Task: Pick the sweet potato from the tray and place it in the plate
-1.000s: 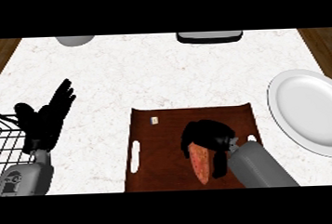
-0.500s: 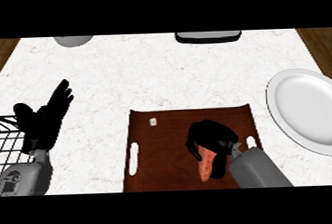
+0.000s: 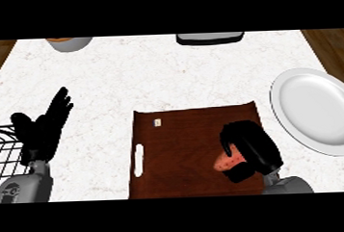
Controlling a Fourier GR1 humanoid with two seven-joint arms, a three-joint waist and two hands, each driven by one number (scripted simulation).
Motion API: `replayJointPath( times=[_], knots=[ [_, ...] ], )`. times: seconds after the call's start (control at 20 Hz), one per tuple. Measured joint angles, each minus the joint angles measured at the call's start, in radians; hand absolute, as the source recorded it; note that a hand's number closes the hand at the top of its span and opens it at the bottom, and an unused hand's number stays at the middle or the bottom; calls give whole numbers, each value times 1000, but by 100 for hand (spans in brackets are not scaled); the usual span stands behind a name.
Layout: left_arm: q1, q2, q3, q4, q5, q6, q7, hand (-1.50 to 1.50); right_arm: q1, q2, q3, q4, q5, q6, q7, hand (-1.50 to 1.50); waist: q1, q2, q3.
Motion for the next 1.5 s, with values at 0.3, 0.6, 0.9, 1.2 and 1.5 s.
replayJointPath(
  times=[0.3,0.6,0.9,1.2,1.5],
  knots=[
    [5,6,5,-12,6,-9,7,0,82,9,-89,-263,52,-171,96,150,1,1,0],
    [-27,-1,0,7,1,-17,9,0,111,7,-241,-399,-40,-172,177,150,20,9,1],
    [-18,-11,-7,-4,-6,-25,5,0,71,-55,-455,-305,-222,-171,132,150,32,12,1],
    [-44,-20,-4,20,-21,-20,-2,0,-24,-171,-630,-73,-333,-176,37,150,38,13,1],
    [-38,-21,-6,-2,-20,-32,16,0,-140,-290,-686,253,-324,-192,-77,150,48,16,2]
  ],
)
